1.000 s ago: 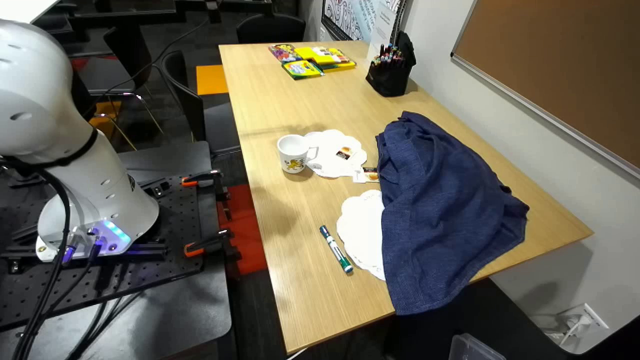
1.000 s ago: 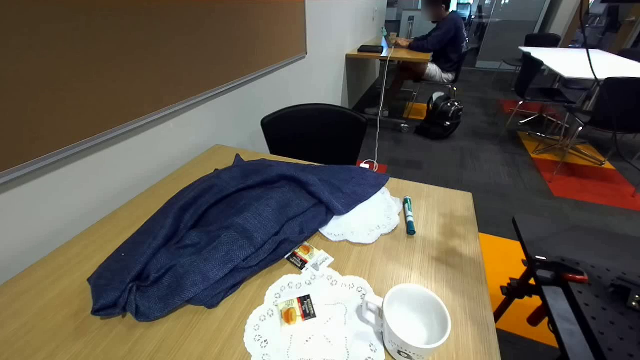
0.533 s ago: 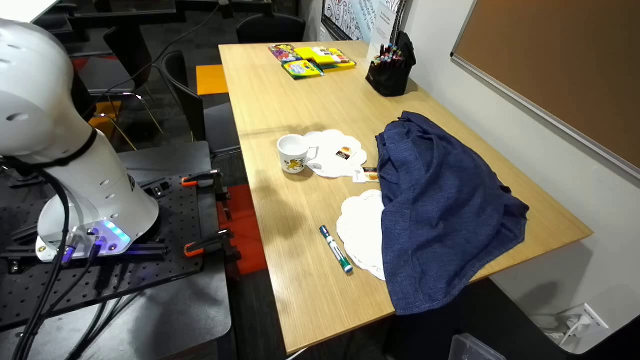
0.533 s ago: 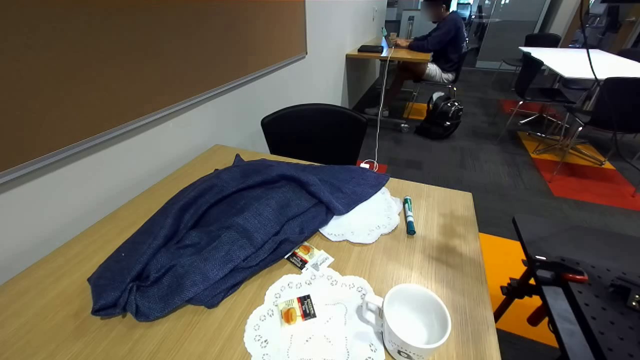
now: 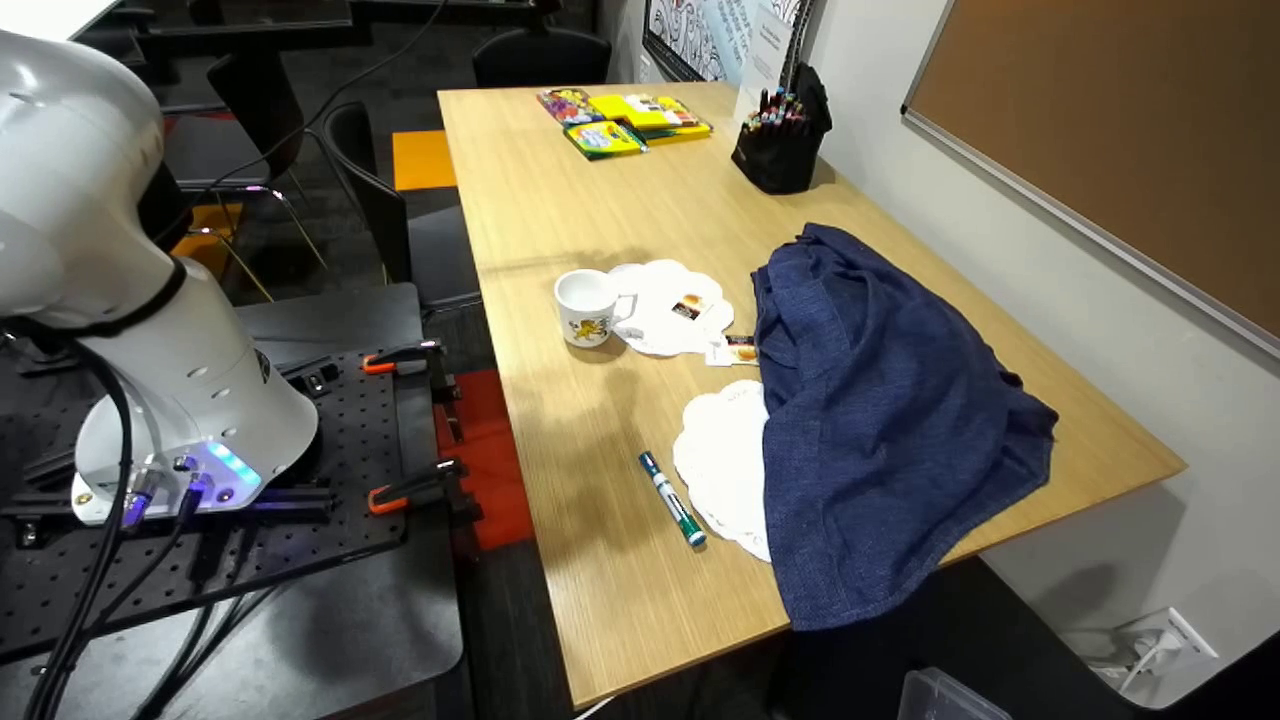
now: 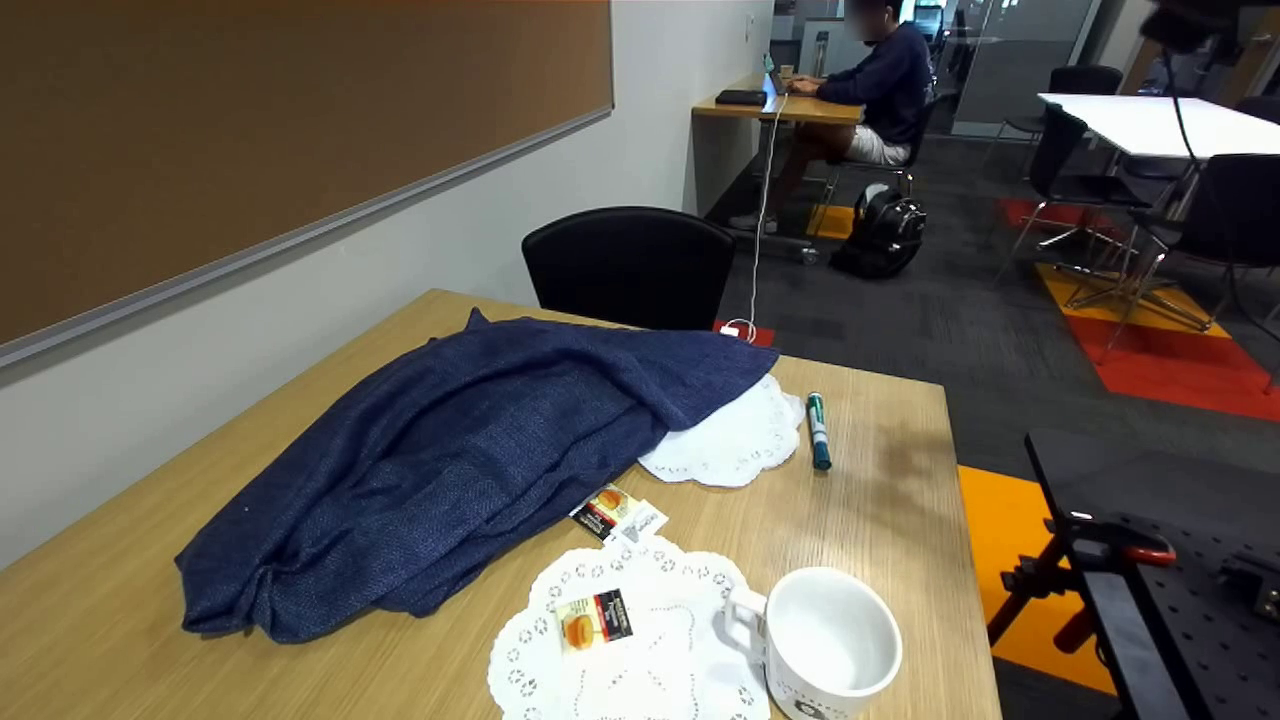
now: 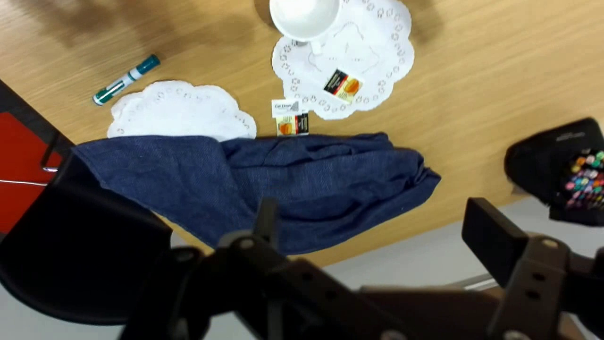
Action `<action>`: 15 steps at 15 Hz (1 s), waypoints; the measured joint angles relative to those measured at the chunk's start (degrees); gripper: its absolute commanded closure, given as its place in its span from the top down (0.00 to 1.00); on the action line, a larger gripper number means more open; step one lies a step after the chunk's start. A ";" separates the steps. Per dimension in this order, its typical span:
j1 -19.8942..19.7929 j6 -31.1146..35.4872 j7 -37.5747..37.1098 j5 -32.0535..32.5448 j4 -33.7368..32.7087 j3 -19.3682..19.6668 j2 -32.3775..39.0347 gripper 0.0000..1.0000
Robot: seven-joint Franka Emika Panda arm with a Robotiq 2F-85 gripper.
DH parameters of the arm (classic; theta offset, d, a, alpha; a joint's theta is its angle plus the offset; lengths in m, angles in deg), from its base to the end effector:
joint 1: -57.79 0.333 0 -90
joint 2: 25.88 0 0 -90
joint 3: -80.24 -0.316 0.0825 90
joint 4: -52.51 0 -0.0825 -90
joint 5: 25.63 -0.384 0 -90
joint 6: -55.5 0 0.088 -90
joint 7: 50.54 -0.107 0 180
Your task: Put the marker into the mug.
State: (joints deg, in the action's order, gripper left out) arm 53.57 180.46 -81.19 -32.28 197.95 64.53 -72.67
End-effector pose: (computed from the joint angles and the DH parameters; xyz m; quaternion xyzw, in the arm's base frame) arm 0.3408 0.0913 0.5645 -0.9534 0.2027 -0.2214 0.0292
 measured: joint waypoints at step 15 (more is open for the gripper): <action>-18.17 15.79 -21.89 6.92 0.53 5.26 12.22 1.00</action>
State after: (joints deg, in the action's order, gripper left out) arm 35.40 196.26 -103.07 -25.35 198.47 69.78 -60.45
